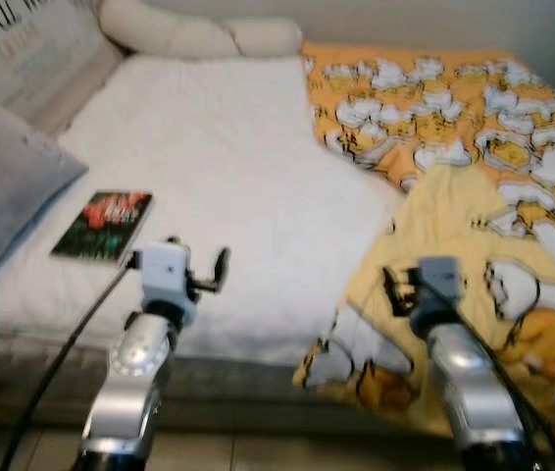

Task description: Clean up the room

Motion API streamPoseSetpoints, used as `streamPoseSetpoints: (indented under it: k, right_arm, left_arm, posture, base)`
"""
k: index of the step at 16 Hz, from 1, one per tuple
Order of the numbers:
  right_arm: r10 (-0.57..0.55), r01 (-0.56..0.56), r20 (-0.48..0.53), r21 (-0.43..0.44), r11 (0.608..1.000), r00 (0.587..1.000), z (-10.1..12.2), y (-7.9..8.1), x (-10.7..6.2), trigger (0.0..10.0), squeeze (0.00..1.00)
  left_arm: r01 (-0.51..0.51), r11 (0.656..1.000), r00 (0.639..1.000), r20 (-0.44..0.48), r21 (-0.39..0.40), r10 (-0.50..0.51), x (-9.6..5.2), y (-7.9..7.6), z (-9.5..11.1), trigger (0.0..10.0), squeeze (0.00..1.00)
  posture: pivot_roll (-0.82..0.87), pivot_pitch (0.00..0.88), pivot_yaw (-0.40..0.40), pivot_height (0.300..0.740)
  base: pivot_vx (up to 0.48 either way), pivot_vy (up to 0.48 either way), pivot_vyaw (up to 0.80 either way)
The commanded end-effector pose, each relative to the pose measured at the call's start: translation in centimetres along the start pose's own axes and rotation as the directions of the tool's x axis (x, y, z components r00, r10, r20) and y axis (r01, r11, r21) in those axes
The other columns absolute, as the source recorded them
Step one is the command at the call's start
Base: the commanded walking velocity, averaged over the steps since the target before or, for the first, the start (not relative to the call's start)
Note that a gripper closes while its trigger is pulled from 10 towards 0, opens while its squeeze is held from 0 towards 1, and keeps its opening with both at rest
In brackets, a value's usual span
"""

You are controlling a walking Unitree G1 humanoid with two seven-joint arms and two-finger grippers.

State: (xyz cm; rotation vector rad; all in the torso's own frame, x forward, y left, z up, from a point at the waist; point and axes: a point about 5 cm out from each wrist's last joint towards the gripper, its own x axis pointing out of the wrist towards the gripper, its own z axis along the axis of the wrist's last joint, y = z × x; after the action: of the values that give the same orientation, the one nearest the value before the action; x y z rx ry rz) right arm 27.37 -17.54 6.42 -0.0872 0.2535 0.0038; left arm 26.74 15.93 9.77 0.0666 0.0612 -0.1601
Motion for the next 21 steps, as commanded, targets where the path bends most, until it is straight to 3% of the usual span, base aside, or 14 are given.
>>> streamPoseSetpoints:
  k: [1, 6, 7, 8, 9, 11, 13, 15, 16, 17, 19, 20, 21]
  right_arm:
    - [0.031, -0.031, 0.019, 0.006, 0.999, 0.999, 0.7, 1.1, 0.2, 10.0, 0.00]
    - [0.045, -0.044, -0.019, 0.012, 0.999, 0.999, 0.5, 1.4, 0.7, 10.0, 0.00]
    - [0.098, -0.097, -0.043, 0.024, 0.995, 0.994, 0.5, 1.8, 1.1, 10.0, 0.00]
    - [0.122, -0.121, -0.057, 0.024, 0.992, 0.991, 0.5, 2.1, 1.3, 10.0, 0.15]
    - [0.130, -0.131, -0.106, -0.002, 0.991, 0.986, 0.1, 2.1, 1.8, 10.0, 1.00]
    - [0.103, -0.113, -0.164, -0.051, 0.992, 0.981, -0.1, 1.9, 3.0, 10.0, 1.00]
    - [0.032, -0.055, -0.267, -0.080, 0.995, 0.963, -0.7, 1.1, 4.7, 10.0, 1.00]
    - [0.026, -0.068, -0.326, -0.118, 0.991, 0.945, -1.1, 1.0, 5.3, 10.0, 1.00]
    - [0.010, -0.064, -0.369, -0.134, 0.989, 0.930, -1.6, 0.9, 5.6, 10.0, 0.84]
    - [-0.004, -0.058, -0.426, -0.132, 0.990, 0.905, -2.4, 0.8, 5.6, 10.0, 0.00]
    - [-0.004, -0.075, -0.501, -0.137, 0.988, 0.866, -3.8, 0.9, 5.2, 10.0, 0.00]
    - [0.001, -0.075, -0.534, -0.117, 0.990, 0.845, -4.9, 1.0, 4.8, 6.2, 0.00]
    - [0.036, -0.065, -0.533, -0.037, 0.997, 0.845, -5.4, 1.4, 4.6, 0.0, 0.00]
  left_arm:
    - [-0.032, 0.999, 0.999, 0.002, 0.018, 0.032, -0.1, 1.1, 0.1, 10.0, 0.00]
    - [-0.039, 0.998, 0.999, -0.018, 0.048, 0.040, 0.1, 1.4, -0.2, 10.0, 0.00]
    - [-0.029, 0.998, 0.999, -0.023, 0.058, 0.030, 0.2, 1.5, -0.3, 10.0, 0.00]
    - [-0.017, 0.998, 1.000, -0.025, 0.065, 0.019, 0.2, 1.5, -0.3, 10.0, 0.00]
    - [0.016, 0.997, 0.999, -0.036, 0.081, -0.013, 0.1, 1.4, -0.4, 10.0, 0.00]
    - [0.111, 0.988, 0.993, -0.061, 0.110, -0.105, -0.2, 1.0, -0.6, 10.0, 0.00]
    - [0.280, 0.945, 0.958, -0.115, 0.170, -0.264, -1.2, 0.1, -1.0, 10.0, 0.00]
    - [0.354, 0.917, 0.933, -0.138, 0.185, -0.332, -1.7, -0.3, -1.0, 10.0, 0.00]
    - [0.405, 0.892, 0.912, -0.163, 0.202, -0.377, -1.9, -0.4, -0.9, 10.0, 0.00]
    - [0.457, 0.863, 0.887, -0.188, 0.216, -0.422, -2.3, -0.4, -0.8, 10.0, 0.00]
    - [0.502, 0.836, 0.861, -0.216, 0.220, -0.460, -2.9, -0.4, -0.8, 10.0, 0.00]
    - [0.520, 0.825, 0.849, -0.235, 0.222, -0.473, -3.4, -0.4, -0.9, 10.0, 0.00]
    - [0.525, 0.822, 0.846, -0.240, 0.223, -0.476, -3.6, -0.4, -0.8, 10.0, 0.00]
  posture:
    - [0.01, 0.000, -0.020, 0.740]
    - [0.01, 0.000, -0.018, 0.740]
    - [0.02, 0.000, -0.019, 0.740]
    - [0.02, 0.000, -0.019, 0.740]
    - [0.02, 0.000, -0.022, 0.740]
    - [0.03, 0.000, -0.025, 0.740]
    - [0.04, 0.005, -0.027, 0.740]
    - [0.06, 0.026, -0.032, 0.740]
    - [0.07, 0.047, -0.039, 0.740]
    - [0.09, 0.068, -0.040, 0.740]
    - [0.10, 0.081, -0.039, 0.740]
    - [0.11, 0.092, -0.033, 0.740]
    - [0.11, 0.098, -0.029, 0.740]
  base:
    - [0.461, 0.000, 0.00]
    - [0.224, 0.000, 0.00]
    - [0.000, 0.000, 0.00]
    - [0.000, 0.000, 0.00]
    - [0.000, 0.000, 0.00]
    - [0.000, 0.000, 0.00]
    - [0.000, 0.000, 0.00]
    - [0.000, 0.000, 0.00]
    - [0.000, 0.000, 0.00]
    - [0.000, 0.000, 0.00]
    - [0.000, 0.000, 0.00]
    - [0.000, 0.000, 0.00]
    - [0.000, 0.000, 0.00]
